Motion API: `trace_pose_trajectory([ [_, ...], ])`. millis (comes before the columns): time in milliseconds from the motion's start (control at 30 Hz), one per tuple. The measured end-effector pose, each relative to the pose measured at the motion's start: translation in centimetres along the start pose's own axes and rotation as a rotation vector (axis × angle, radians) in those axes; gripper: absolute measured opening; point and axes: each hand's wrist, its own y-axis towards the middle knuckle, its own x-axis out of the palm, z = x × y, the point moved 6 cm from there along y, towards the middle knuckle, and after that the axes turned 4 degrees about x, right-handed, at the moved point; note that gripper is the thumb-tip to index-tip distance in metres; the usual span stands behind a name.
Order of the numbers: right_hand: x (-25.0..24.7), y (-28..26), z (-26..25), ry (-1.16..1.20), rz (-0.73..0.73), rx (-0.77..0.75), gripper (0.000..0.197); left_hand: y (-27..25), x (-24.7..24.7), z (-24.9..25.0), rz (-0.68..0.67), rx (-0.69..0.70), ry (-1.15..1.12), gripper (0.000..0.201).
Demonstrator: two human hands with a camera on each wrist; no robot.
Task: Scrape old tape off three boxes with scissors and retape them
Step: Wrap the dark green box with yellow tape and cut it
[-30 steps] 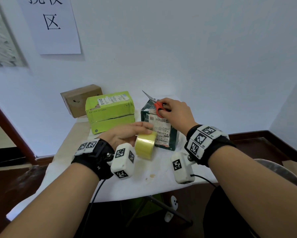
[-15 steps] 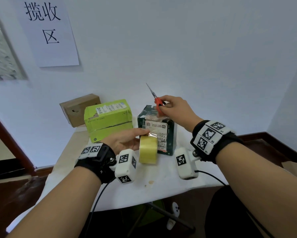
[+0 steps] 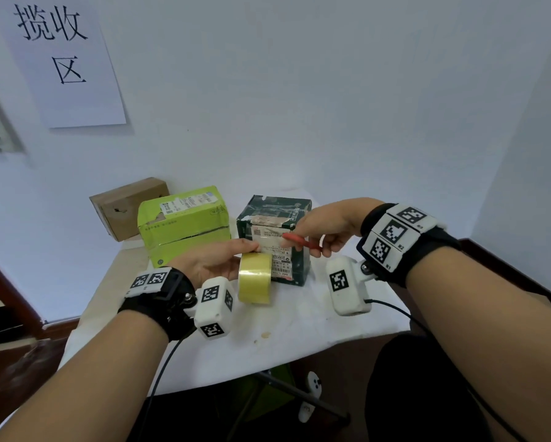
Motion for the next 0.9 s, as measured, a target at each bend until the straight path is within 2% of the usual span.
trace_pose_trajectory([
  [167,-0.4,-0.2,0.3,-0.109,0.007,0.089,0.035,-0.2,0.0,0.2,-0.009,-0.017,-0.070,0.010],
  [267,0.0,0.2,0.3,-0.122,-0.002,0.093,0.035,-0.4,0.0,0.2,-0.016,-0.029,-0.110,0.009],
  [767,0.7,2.2,-1.0,-0.018,0.031,-0.021,0.033,0.1,-0.3,0.2,-0.027,-0.029,-0.141,0.008],
  [900,0.1,2.0,-1.1,-0.039,0.054,-0.051,0.040,0.4,-0.4,0.1,-0.014,-0.043,-0.136,0.008],
])
